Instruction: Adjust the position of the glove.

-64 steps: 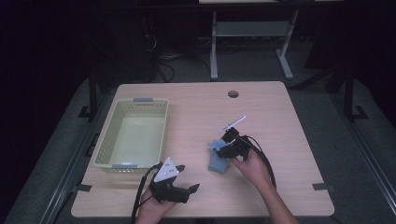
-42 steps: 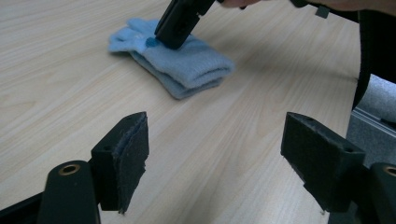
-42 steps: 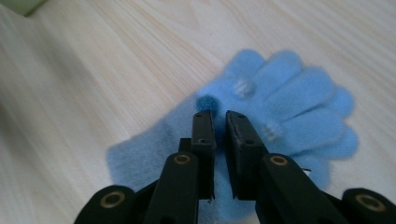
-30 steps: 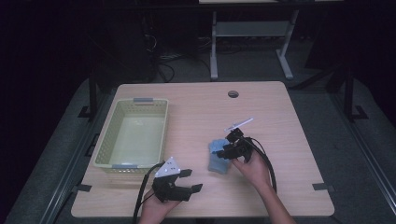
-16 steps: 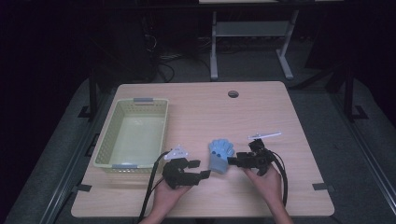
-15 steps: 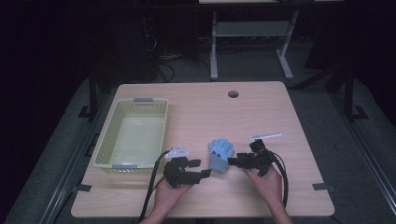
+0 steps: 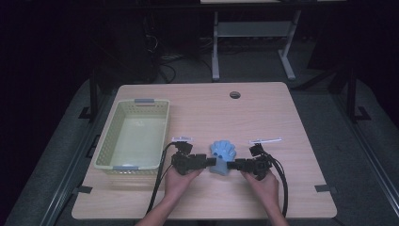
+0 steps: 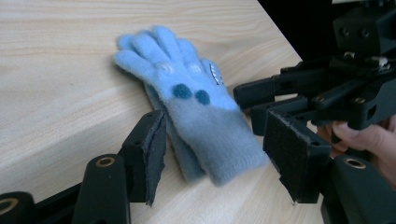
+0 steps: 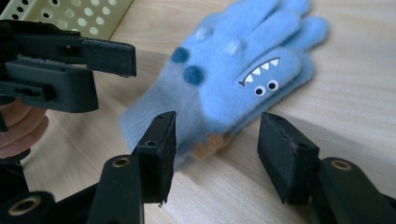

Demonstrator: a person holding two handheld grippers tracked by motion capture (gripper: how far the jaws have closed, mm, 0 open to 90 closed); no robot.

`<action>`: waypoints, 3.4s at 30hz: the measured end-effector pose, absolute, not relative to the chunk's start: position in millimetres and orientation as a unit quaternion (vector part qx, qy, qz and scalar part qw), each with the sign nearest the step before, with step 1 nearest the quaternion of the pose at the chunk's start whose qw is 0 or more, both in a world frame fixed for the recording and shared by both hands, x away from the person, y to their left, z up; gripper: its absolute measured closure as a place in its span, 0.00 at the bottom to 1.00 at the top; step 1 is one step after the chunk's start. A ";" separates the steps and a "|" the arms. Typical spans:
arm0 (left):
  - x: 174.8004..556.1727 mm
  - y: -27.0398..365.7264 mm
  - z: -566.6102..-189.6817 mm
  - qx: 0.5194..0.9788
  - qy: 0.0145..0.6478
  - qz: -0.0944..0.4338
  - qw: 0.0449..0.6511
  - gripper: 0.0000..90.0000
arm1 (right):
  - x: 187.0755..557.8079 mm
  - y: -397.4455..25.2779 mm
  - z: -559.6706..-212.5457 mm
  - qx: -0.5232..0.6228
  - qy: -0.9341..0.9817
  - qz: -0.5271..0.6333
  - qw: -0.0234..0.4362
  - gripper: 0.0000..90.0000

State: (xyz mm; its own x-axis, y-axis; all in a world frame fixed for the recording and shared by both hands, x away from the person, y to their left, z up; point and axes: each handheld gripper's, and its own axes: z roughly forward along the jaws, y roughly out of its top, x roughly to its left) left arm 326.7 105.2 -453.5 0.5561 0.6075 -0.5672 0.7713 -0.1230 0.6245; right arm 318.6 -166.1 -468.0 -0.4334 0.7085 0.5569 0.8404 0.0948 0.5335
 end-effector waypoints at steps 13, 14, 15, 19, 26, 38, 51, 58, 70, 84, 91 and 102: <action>340.1 99.8 -464.4 0.742 0.488 -0.102 0.448 0.58 | 318.0 -167.8 -471.9 -0.536 -0.716 -0.437 0.100 0.59; 340.6 100.2 -465.3 0.745 0.486 -0.103 0.445 0.58 | 317.8 -168.9 -471.8 -0.536 -0.713 -0.440 0.102 0.59; 340.6 99.3 -466.2 0.743 0.489 -0.107 0.445 0.59 | 317.4 -169.8 -471.2 -0.539 -0.707 -0.444 0.108 0.59; 340.6 97.3 -468.0 0.745 0.488 -0.110 0.441 0.61 | 317.0 -167.0 -472.7 -0.541 -0.708 -0.440 0.112 0.60; 341.4 96.5 -470.4 0.748 0.488 -0.106 0.438 0.60 | 317.4 -163.0 -477.5 -0.552 -0.701 -0.436 0.114 0.61; 340.0 92.2 -479.0 0.739 0.490 -0.123 0.445 0.72 | 319.4 -154.0 -476.8 -0.568 -0.693 -0.430 0.110 0.67; 338.6 90.2 -480.9 0.736 0.497 -0.122 0.444 0.81 | 321.8 -141.1 -479.3 -0.573 -0.692 -0.429 0.094 0.82; 338.9 90.4 -480.4 0.732 0.496 -0.124 0.450 0.84 | 321.6 -144.0 -479.6 -0.570 -0.688 -0.438 0.098 0.86; 338.1 91.1 -475.0 0.725 0.494 -0.130 0.462 0.86 | 320.9 -145.7 -472.7 -0.568 -0.685 -0.445 0.099 0.88; 337.4 98.0 -457.8 0.714 0.489 -0.126 0.484 0.87 | 320.5 -144.4 -454.6 -0.551 -0.685 -0.466 0.096 0.90; 337.1 102.8 -441.3 0.715 0.478 -0.116 0.497 0.87 | 321.3 -141.8 -442.2 -0.544 -0.683 -0.479 0.094 0.90; 337.2 116.6 -415.1 0.713 0.468 -0.098 0.513 0.87 | 324.4 -130.9 -415.5 -0.527 -0.686 -0.495 0.086 0.90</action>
State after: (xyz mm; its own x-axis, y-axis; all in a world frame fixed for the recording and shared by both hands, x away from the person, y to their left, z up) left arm 337.2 116.6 -415.1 0.5435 0.5658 -0.6200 0.7675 -0.0359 0.6400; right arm 324.4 -130.9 -415.5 -0.4305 0.6367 0.6398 0.8078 -0.0445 0.5878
